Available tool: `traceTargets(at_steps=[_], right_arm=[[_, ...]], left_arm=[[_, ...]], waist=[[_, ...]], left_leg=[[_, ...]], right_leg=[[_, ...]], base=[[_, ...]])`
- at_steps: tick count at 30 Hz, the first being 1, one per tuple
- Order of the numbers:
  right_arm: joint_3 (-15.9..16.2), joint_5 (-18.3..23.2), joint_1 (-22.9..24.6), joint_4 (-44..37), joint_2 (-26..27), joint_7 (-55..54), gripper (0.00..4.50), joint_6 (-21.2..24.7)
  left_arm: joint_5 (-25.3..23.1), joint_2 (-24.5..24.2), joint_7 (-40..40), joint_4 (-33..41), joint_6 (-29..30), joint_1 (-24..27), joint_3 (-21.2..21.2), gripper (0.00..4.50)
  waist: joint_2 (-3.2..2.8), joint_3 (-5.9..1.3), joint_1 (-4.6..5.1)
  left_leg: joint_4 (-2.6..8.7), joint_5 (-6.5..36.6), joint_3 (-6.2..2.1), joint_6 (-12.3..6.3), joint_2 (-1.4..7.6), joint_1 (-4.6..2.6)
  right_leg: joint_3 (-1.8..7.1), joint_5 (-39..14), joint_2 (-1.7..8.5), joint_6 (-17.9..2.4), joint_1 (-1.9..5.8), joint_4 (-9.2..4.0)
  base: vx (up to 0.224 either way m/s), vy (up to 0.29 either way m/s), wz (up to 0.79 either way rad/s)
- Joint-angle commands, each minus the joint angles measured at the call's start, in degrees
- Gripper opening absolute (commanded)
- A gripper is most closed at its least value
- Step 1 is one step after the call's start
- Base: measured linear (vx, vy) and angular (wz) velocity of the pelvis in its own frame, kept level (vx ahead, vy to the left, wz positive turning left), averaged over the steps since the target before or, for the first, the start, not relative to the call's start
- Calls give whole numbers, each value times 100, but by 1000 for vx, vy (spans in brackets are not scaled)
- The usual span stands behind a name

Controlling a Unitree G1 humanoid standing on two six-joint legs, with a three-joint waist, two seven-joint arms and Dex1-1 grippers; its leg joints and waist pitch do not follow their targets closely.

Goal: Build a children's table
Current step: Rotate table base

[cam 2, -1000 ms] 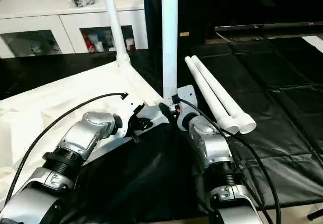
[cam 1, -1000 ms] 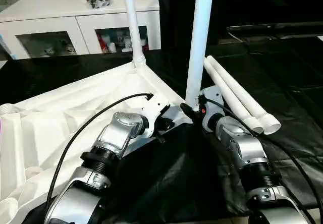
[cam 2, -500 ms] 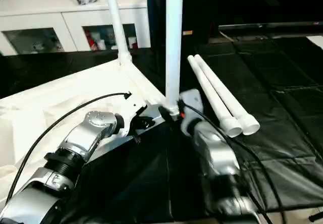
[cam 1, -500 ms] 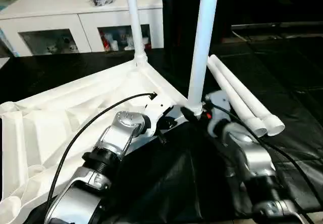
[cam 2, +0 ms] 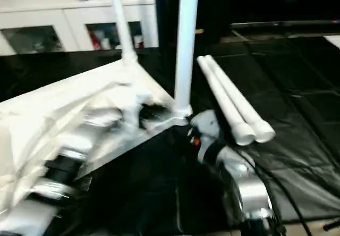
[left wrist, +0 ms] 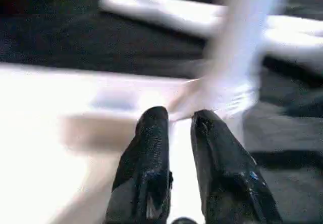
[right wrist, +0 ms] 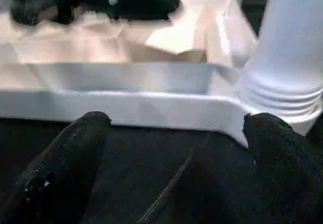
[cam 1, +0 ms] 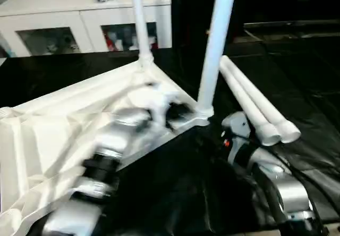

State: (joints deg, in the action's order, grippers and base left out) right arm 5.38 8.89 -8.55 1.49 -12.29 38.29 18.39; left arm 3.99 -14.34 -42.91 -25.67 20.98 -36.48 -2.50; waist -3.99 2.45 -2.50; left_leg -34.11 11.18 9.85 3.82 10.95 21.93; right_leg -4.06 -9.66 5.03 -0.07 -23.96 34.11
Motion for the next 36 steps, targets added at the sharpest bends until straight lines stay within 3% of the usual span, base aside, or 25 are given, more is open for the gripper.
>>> traceTargets(at_steps=[1,3,4,6,10,14,17,22,24,27,30,36], right_arm=[[197,-18,-52,-150,-15,111,450,133],[276,-68,-86,-121,-32,109,450,209],[379,-119,-120,-103,-67,91,450,351],[408,-146,-143,-69,-81,78,450,429],[515,-282,-287,159,-123,51,450,533],[615,-356,-463,349,-115,-32,450,665],[615,-313,-550,410,-22,-180,450,851],[575,-283,-564,369,107,-271,450,917],[603,-306,-583,392,97,-290,450,924],[728,-441,-704,603,78,-379,450,1000],[707,-612,-985,1105,176,-699,450,1149],[730,-723,-1251,1573,261,-823,450,851]], left_arm=[[-37,-279,216,102,100,17,295,95],[-97,-536,367,88,181,11,481,67],[-234,-984,638,63,281,26,703,67],[-427,-1286,758,3,310,58,708,48],[-1045,-2157,1016,-230,498,233,564,27],[-1338,-2534,1284,-430,642,335,453,6],[-1659,-2839,1367,-586,811,508,171,6],[-1674,-2929,990,-503,1101,727,16,6],[-1673,-2928,924,-480,1143,749,-15,6],[-1633,-3002,470,-465,1084,922,-315,6],[-1409,-2943,-114,-281,1122,1110,-485,6],[-1021,-3050,-1200,504,1063,1515,-852,6]], waist=[[79,-334,-30],[107,-338,-40],[95,-344,-43],[114,-353,-37],[79,-379,-34],[70,-362,-44],[46,-341,-101],[80,-330,-97],[66,-335,-107],[78,-318,-89],[75,-320,-74],[71,-315,-74]], left_leg=[[426,1135,-51,-374,156,-59],[426,1088,-58,-335,157,-60],[426,1014,-63,-324,155,-48],[422,887,-68,-312,156,-50],[392,648,-69,-297,157,-90],[397,711,-50,-240,157,-110],[431,1040,-60,-74,170,-124],[457,1204,-66,49,168,-125],[458,1242,-71,80,172,-139],[475,1328,-77,109,159,-121],[478,1440,-79,175,158,-147],[481,1508,-79,198,177,-175]], right_leg=[[203,-1789,266,-979,320,-454],[207,-1616,259,-1015,320,-414],[209,-1491,268,-1037,331,-388],[208,-1277,260,-1042,335,-366],[213,-597,249,-1226,323,-265],[227,-527,257,-1320,315,-278],[242,-803,273,-1271,312,-288],[255,-930,288,-1244,314,-304],[260,-960,291,-1247,309,-304],[261,-1055,293,-1234,327,-312],[274,-1267,317,-1256,312,-330],[283,-1286,327,-1292,304,-322]], base=[[0,0,0],[0,0,0],[0,0,0],[0,0,0],[0,0,0],[0,0,0],[0,0,0],[0,0,0],[0,0,0],[0,0,0],[0,0,0],[0,0,0]])
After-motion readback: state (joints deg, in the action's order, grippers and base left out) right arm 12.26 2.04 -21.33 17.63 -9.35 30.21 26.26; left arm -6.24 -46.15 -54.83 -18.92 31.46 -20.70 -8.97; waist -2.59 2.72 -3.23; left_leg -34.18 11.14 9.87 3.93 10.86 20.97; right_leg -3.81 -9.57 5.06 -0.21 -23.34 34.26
